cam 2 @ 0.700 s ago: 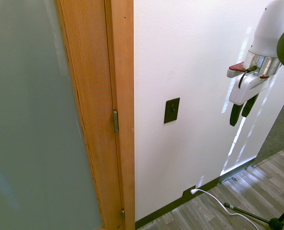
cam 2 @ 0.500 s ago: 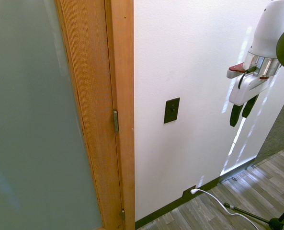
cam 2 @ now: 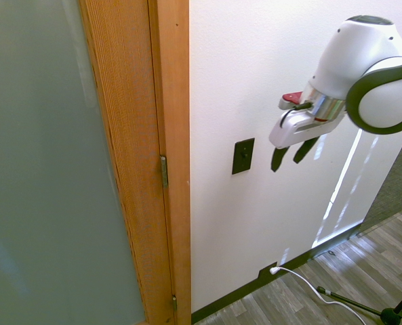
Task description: Turn off the light
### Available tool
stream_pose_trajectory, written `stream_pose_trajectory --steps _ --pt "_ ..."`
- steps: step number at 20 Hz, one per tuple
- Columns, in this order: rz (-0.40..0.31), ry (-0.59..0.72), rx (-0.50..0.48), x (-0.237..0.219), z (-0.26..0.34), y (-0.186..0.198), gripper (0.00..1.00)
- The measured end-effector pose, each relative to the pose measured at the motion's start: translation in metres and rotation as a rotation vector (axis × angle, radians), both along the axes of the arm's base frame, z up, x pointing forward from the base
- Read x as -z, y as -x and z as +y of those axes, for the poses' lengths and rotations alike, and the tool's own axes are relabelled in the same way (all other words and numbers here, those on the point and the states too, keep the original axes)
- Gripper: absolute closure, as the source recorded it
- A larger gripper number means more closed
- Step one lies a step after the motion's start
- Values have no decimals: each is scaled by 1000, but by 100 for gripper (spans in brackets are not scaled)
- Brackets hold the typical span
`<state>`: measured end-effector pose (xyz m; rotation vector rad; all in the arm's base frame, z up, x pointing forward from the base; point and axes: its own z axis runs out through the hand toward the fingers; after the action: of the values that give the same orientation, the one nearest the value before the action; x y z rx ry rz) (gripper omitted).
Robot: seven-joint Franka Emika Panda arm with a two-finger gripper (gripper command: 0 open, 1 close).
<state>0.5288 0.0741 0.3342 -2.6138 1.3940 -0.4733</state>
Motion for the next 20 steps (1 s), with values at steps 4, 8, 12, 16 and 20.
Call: stream_pose_trajectory --steps 4,8,12,16,20 --pt "-56 40 53 14 9 -27 100" --pt "-93 63 88 19 16 -39 100" --pt "-128 62 95 24 14 -52 100" --pt "-147 70 122 29 6 -63 100" --pt "-165 70 122 28 13 -69 100"
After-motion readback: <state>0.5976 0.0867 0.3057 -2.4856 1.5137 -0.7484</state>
